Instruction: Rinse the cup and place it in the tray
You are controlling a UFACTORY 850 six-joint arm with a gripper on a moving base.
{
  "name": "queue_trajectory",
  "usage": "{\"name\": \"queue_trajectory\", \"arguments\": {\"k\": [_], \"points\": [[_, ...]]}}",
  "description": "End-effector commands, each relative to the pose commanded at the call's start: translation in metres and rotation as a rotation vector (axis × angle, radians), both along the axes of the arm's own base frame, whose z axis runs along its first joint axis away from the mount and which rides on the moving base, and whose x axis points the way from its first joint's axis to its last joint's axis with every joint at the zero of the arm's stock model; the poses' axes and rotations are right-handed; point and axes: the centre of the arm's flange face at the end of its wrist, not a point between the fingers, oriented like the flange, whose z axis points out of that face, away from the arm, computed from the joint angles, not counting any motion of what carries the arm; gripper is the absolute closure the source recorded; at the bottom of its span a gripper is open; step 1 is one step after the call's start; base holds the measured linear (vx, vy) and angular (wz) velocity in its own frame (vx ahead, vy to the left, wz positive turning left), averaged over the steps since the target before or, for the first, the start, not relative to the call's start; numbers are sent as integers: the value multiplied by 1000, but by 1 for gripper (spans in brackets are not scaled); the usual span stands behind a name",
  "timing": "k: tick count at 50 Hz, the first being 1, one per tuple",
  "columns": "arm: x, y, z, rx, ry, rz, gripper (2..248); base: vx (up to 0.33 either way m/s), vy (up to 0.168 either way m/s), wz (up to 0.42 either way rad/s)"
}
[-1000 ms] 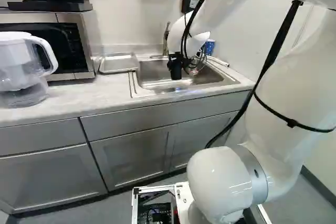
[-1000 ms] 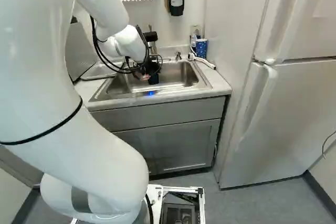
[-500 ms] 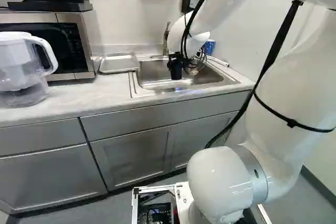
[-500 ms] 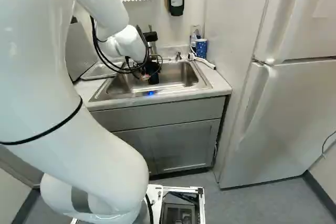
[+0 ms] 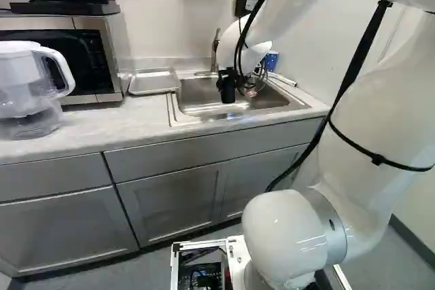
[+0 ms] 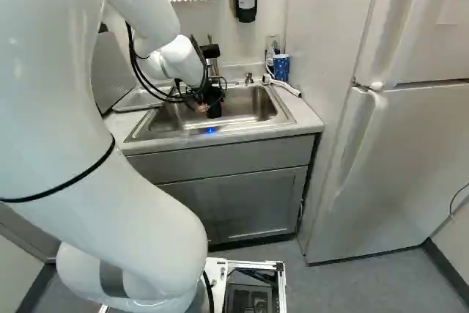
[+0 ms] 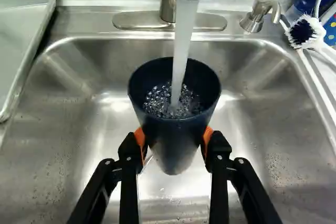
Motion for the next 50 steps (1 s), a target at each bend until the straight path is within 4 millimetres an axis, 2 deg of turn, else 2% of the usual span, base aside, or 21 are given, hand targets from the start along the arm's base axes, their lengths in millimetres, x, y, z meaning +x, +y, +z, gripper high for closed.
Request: {"name": "queue_trajectory", "arguments": {"k": [50], "points": [[0,0,0,0,0,0,129,0,0,0]]}}
